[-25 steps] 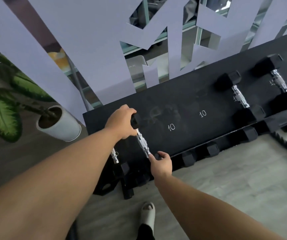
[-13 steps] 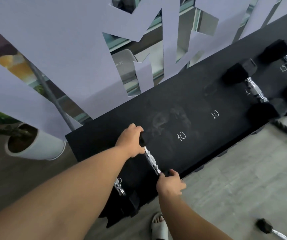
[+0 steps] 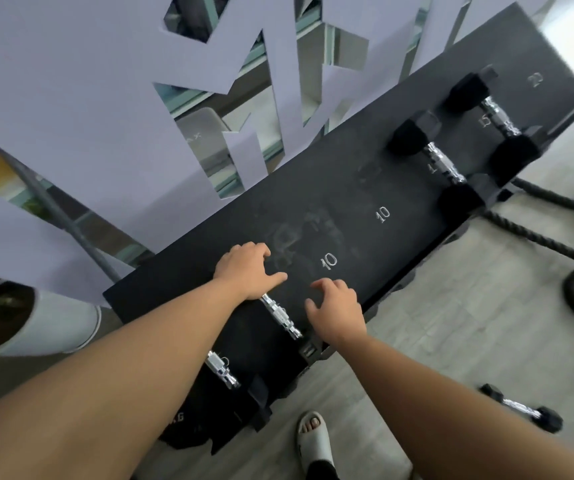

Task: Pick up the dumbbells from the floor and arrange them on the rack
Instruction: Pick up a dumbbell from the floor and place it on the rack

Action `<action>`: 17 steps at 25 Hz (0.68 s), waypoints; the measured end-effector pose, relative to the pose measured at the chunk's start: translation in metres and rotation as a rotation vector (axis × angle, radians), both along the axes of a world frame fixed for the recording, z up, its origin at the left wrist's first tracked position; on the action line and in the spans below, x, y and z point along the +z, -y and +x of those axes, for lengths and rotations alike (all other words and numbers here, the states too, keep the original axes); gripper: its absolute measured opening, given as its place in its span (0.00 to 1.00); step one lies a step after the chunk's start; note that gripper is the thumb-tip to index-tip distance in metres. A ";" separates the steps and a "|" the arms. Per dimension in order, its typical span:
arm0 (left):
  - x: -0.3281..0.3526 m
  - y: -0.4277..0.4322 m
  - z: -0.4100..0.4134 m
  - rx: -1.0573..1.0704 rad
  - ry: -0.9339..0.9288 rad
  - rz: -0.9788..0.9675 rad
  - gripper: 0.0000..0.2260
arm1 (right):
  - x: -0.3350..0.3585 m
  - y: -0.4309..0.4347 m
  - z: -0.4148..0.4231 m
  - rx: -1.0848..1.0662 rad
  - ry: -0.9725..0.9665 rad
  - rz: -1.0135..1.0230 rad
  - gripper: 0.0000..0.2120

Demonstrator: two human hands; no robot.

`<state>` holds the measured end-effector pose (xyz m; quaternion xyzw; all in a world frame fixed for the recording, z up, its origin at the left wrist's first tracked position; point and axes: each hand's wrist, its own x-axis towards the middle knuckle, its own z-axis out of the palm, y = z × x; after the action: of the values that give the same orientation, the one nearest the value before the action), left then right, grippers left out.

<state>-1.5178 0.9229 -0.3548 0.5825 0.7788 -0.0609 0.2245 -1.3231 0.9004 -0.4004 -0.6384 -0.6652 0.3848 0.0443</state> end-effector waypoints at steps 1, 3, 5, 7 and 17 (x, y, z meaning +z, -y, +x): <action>0.013 -0.002 0.009 -0.011 0.037 0.013 0.30 | 0.012 -0.005 0.012 0.080 0.063 0.031 0.21; 0.039 -0.006 0.032 -0.060 0.067 0.024 0.29 | 0.038 -0.017 0.040 0.168 0.176 0.074 0.22; 0.063 -0.010 0.059 -0.142 0.060 0.032 0.30 | 0.064 -0.028 0.075 0.193 0.280 0.130 0.24; 0.085 -0.017 0.092 -0.230 0.051 0.049 0.30 | 0.093 -0.036 0.121 0.159 0.351 0.174 0.24; 0.169 -0.039 0.342 -0.595 0.040 0.091 0.26 | 0.186 -0.011 0.396 -0.122 0.506 0.215 0.23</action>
<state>-1.1757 0.9616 -0.1858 0.7957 0.5714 -0.0774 0.1855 -0.9267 0.9115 -0.2144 -0.7448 -0.6523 0.1371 -0.0326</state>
